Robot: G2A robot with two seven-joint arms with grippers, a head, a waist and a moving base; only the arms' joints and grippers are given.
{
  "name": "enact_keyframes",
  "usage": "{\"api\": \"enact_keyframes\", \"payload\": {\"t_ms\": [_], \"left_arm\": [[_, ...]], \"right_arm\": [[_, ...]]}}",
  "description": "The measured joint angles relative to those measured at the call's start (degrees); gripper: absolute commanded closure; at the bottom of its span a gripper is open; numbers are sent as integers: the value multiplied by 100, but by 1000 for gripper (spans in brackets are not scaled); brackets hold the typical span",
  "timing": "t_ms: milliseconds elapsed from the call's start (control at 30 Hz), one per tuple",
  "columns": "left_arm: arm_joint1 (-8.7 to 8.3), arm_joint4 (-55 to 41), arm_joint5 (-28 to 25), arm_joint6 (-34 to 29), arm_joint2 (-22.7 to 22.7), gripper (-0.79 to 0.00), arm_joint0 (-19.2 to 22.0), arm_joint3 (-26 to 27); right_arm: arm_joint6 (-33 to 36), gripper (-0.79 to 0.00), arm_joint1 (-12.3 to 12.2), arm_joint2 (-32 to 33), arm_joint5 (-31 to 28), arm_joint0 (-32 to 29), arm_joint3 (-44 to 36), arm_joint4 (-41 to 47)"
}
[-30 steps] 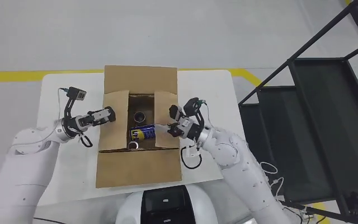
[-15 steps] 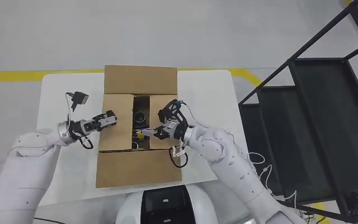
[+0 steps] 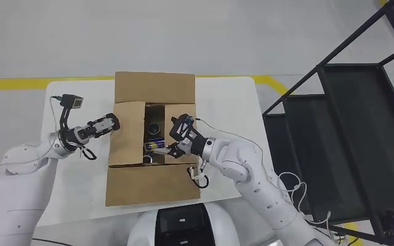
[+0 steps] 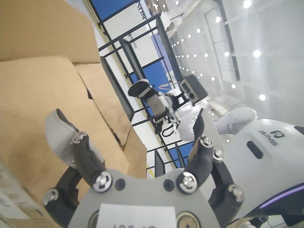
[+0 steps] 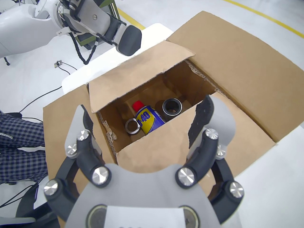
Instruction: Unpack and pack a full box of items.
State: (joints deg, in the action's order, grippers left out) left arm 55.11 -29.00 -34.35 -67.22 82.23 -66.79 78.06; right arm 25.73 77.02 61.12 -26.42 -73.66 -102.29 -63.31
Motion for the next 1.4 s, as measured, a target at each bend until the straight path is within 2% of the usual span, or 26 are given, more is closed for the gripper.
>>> {"api": "enact_keyframes", "payload": {"t_ms": [267,333,467,600,733,833,933,1067,1200,1400], "left_arm": [[1,30,-3,3,-9,-785,2,-3],[1,30,-3,3,-9,-785,2,-3],[-8,237,21,285,71,-785,-46,106],[-36,354,3,504,247,-785,-83,102],[-70,388,-24,537,418,-785,-100,-22],[-91,423,-53,554,512,-785,-103,-160],[-108,465,-97,601,586,-785,-95,-305],[-117,552,-134,749,633,-785,-57,-493],[-115,601,-151,889,622,-785,7,-636],[-112,740,-159,1021,562,-785,80,-692]], "right_arm": [[2,-785,1,-8,-6,-8,6,3],[142,-785,5,-25,-72,-26,54,307],[906,-785,-29,217,-221,-3,74,1944],[1765,-785,-149,784,-240,-206,-77,3810],[2767,-785,-323,1543,168,-671,-404,5382],[3303,-785,-435,2090,554,-1105,-629,6012],[3731,-785,-527,2497,912,-1558,-694,6317],[3918,-785,-598,2626,1262,-1997,-509,6048],[4020,-785,-608,2265,1300,-2142,-105,6041],[4198,-785,-588,1587,1132,-1998,404,6410]]}}
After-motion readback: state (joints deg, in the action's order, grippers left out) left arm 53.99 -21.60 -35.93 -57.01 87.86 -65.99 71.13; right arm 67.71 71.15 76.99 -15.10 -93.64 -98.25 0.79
